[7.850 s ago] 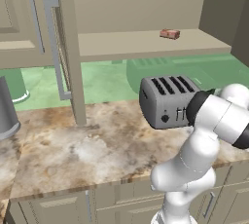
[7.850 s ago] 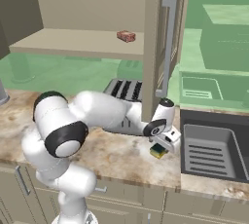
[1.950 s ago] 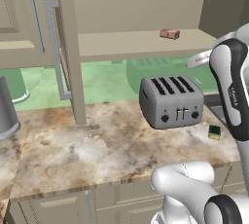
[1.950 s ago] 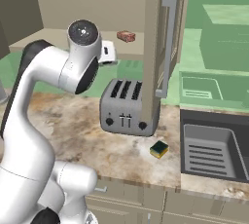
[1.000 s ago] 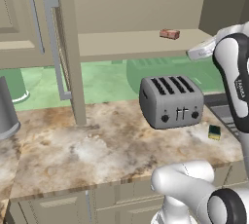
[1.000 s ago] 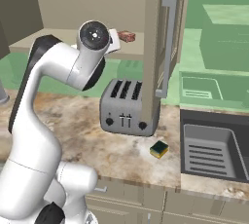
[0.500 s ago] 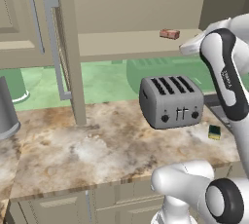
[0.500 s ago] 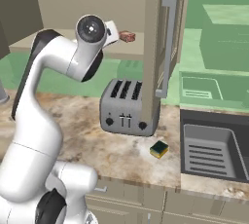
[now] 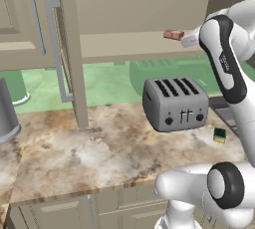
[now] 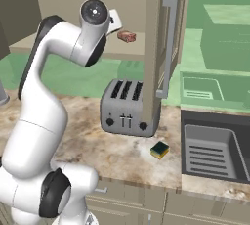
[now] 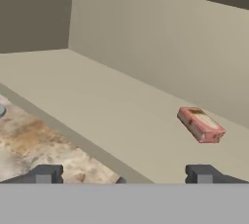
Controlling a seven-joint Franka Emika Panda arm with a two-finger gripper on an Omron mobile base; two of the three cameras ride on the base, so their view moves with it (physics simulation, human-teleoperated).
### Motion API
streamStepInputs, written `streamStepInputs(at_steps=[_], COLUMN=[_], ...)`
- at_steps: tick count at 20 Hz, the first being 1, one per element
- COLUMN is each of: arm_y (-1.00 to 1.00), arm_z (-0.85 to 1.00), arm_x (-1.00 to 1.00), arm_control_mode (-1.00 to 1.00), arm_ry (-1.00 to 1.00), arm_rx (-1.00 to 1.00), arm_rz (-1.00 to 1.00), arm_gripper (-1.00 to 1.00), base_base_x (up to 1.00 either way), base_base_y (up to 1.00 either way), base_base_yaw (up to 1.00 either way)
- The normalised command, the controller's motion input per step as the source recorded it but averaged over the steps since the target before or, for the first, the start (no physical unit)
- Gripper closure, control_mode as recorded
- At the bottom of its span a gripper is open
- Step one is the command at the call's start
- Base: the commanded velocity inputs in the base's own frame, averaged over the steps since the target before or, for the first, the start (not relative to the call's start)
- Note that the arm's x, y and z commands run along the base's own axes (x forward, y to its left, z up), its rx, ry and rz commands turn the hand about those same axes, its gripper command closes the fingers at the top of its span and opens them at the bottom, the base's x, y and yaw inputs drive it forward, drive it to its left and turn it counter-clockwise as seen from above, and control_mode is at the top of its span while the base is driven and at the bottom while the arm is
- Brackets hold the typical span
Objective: Locate and retrieve the sponge and bar soap from the cabinet. Place them next to the sink.
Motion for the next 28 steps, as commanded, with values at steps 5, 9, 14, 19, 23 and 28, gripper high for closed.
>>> streamStepInputs(at_steps=[5,9,14,19,23,28], arm_y=[-0.14,-0.12,-0.02,0.00,-0.03,-0.08], arm_z=[-0.05,-0.07,-0.06,0.00,-0.05,-0.01], arm_x=[0.14,0.09,0.06,0.09,0.17,0.19], arm_control_mode=[-1.00,-1.00,-1.00,-1.00,-1.00,-1.00], arm_ry=[0.00,0.00,0.02,0.03,0.09,0.11], arm_rx=[0.00,0.00,0.00,0.00,0.00,-0.01], arm_rz=[-0.02,-0.03,0.00,-0.01,-0.08,-0.12], arm_gripper=[-1.00,-1.00,-1.00,-1.00,-1.00,-1.00], base_base_x=[0.00,0.00,0.00,0.00,0.00,0.00], base_base_y=[0.00,0.00,0.00,0.00,0.00,0.00], base_base_yaw=[0.00,0.00,0.00,0.00,0.00,0.00])
